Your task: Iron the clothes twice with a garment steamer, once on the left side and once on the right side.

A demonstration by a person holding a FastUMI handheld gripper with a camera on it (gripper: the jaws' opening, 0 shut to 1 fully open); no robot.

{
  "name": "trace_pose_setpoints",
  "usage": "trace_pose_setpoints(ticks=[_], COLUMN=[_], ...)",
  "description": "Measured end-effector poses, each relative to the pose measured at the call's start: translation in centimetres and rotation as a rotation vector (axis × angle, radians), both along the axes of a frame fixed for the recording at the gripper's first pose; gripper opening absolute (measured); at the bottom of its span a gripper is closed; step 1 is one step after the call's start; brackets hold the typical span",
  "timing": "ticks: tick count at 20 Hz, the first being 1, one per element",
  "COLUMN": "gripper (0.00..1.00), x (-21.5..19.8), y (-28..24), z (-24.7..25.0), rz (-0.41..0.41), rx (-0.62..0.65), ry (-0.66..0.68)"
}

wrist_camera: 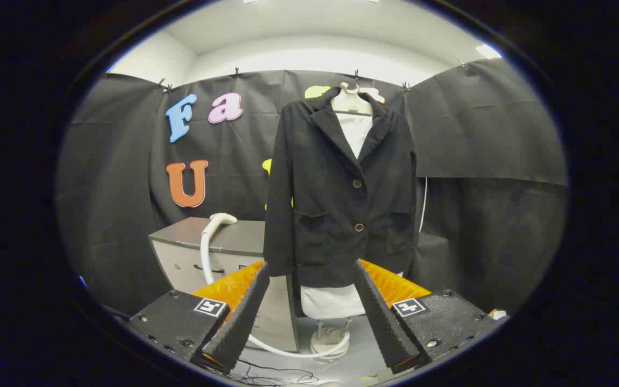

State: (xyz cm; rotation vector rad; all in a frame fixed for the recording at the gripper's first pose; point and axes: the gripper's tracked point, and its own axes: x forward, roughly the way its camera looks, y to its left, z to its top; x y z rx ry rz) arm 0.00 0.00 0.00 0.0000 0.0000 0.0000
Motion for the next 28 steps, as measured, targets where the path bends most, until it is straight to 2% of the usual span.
trace_pose_setpoints(ticks=[17, 23, 28], gripper=[0.97, 0.97, 0.97], x=[1.4, 5.2, 10.6], y=[-0.3, 3.2, 8.8], z=[-0.6, 2.4, 4.8], rz=[0.013, 0.046, 0.13], rx=[-0.005, -0.026, -0.04], ry=[0.022, -0.005, 0.009])
